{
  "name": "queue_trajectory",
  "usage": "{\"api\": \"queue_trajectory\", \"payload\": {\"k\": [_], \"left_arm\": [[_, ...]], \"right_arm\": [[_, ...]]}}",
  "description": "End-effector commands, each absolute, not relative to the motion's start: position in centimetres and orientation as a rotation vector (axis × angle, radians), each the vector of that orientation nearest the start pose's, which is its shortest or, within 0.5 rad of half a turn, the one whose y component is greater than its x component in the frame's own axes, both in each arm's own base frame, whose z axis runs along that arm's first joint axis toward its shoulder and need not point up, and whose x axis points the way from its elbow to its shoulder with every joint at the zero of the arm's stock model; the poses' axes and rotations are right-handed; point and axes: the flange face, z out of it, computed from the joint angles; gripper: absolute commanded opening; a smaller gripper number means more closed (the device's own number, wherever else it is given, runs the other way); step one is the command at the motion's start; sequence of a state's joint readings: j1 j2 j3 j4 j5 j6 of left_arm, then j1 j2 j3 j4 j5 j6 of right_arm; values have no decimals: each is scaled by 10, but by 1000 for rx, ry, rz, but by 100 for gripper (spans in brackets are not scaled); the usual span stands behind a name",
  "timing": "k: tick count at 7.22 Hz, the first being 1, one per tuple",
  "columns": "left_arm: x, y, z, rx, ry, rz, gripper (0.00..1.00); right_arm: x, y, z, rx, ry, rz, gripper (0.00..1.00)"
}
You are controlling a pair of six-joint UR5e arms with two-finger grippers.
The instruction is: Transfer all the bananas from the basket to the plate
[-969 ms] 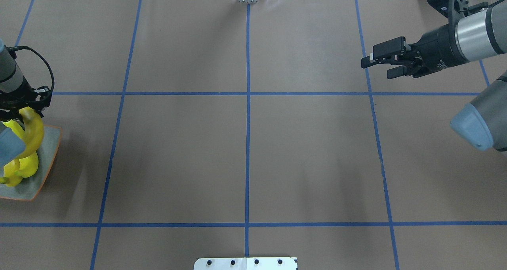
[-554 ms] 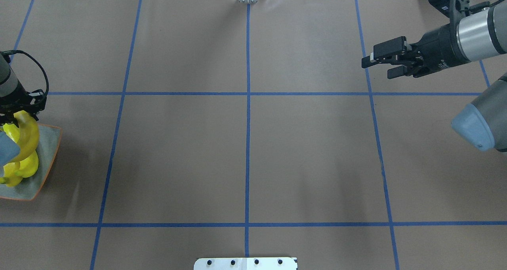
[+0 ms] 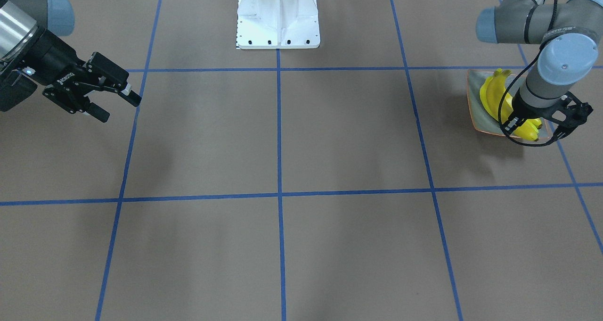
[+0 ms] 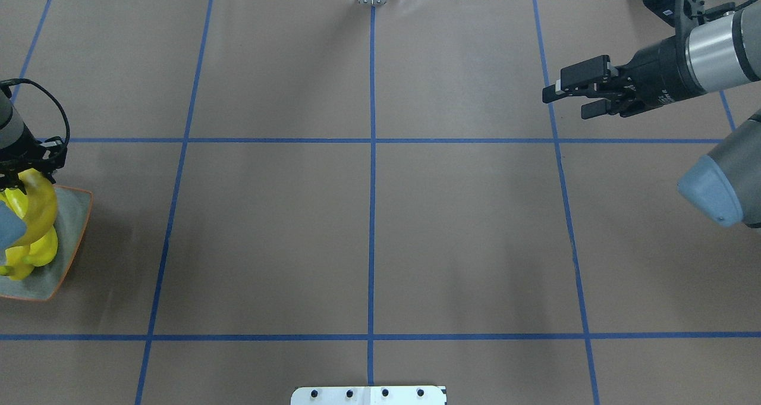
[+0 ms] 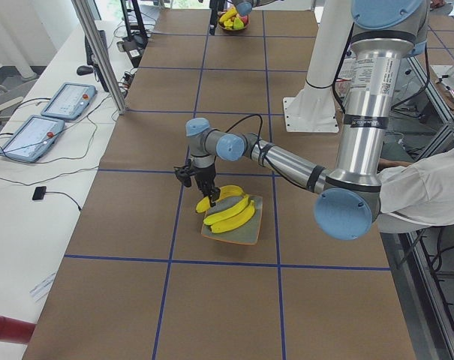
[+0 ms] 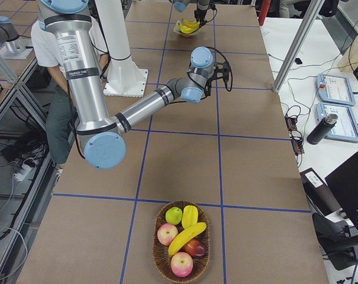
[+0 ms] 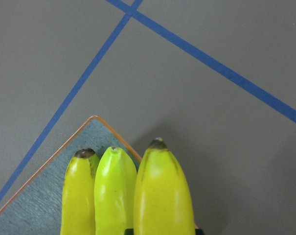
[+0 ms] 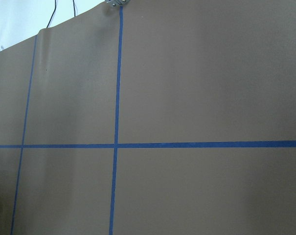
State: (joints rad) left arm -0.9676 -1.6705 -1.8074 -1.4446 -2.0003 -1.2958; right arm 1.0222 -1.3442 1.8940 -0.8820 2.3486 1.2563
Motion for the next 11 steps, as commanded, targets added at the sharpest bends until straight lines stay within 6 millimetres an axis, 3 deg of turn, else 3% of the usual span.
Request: {"api": "queue_trajectory", "payload": {"k": [1,3,4,5,6,7,9,10,11], "left_arm": [[221,-482,530,-229,431,-634,52],[222,-482,531,-231,429,-636,68],[222,-481,526,-225,439,-630,99],[220,-481,510,-194,483,-611,99],[225,-480,486,-212,551,-589,99],[227,-481,462,-219,612,-570,99],[238,-494,405,-197,721,-537,100],[244,-502,382,-192,750,-566,100],[251,-509,357,-181,784,-572,100]], "right_arm": [[-219,-482,301,195,-1324,118,100],[-218,-481,305,192,-1319,122,100],[-217,-480,307,190,-1319,121,100],[-206,-480,312,189,-1314,136,100],[-172,-478,334,188,-1297,162,100],[-131,-473,373,197,-1256,188,100],[-56,-440,472,232,-1121,214,100],[-23,-430,507,264,-1071,219,100],[10,-416,554,300,-1006,173,100]]}}
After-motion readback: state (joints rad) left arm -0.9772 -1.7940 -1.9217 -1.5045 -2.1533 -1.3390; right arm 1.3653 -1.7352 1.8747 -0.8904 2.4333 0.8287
